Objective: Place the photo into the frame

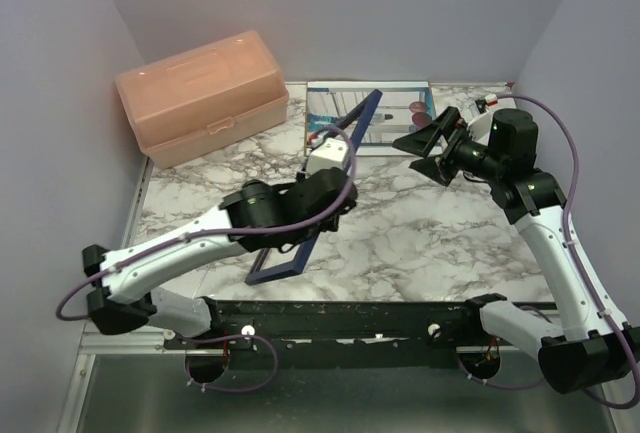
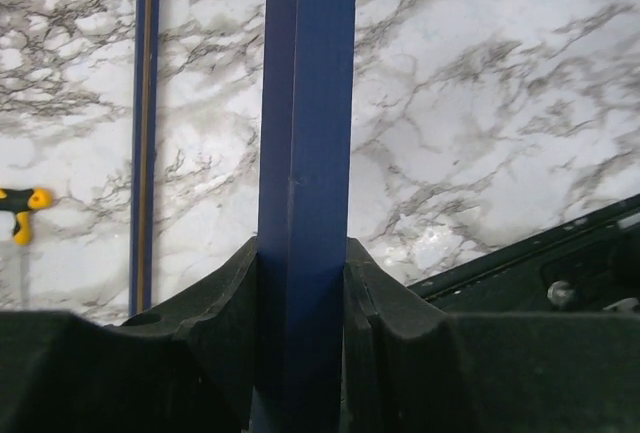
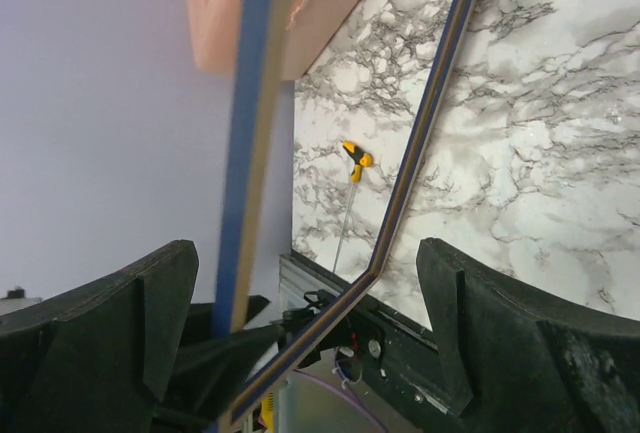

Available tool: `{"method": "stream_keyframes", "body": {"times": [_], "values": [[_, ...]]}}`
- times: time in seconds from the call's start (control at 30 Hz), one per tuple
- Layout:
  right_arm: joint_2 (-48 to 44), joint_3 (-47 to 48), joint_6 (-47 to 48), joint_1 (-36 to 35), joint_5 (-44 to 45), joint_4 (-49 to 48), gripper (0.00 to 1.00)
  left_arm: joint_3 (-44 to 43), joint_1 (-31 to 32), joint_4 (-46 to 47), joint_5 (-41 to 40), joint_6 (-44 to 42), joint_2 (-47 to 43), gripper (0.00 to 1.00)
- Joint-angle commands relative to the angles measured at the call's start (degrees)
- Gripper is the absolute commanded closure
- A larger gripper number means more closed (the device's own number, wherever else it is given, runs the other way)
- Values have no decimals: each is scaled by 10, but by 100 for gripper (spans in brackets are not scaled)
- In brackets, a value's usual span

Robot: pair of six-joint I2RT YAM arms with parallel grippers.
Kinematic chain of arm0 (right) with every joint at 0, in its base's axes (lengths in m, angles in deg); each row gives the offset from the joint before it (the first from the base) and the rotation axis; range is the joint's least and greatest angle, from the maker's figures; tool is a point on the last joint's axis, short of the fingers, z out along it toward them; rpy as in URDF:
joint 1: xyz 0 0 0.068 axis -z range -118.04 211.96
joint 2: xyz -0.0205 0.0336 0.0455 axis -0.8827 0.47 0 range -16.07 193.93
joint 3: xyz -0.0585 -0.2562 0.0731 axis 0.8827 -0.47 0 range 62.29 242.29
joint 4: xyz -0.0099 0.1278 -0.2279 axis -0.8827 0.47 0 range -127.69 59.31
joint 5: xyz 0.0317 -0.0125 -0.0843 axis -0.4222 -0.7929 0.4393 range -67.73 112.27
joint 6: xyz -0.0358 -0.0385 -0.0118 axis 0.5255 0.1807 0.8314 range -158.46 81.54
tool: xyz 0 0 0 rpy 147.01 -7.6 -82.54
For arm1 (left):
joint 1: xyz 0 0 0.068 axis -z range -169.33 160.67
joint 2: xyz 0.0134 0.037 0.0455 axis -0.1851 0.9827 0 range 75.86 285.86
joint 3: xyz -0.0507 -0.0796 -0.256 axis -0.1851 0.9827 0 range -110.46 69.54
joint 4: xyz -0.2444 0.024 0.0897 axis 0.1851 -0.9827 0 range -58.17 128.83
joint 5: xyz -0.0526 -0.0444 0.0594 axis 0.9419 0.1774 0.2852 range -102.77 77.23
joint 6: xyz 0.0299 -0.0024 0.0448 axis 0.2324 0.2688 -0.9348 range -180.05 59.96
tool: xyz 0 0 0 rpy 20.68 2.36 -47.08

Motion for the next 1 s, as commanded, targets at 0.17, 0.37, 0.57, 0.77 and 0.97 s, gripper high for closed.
{"method": "stream_keyframes", "body": {"times": [0.17,0.37,0.57,0.77,0.97], "values": [[-7,-68,43,4,27,11,0,216,-93,302,203,25,-243,100],[3,-113,63,4,30,8,0,258,-138,391,283,37,-284,100],[7,-144,75,4,28,4,0,266,-159,465,312,44,-303,100],[13,-185,68,4,12,-27,0,311,-190,578,365,95,-316,100],[14,-226,62,4,17,-54,0,386,-225,696,399,174,-313,100]]}}
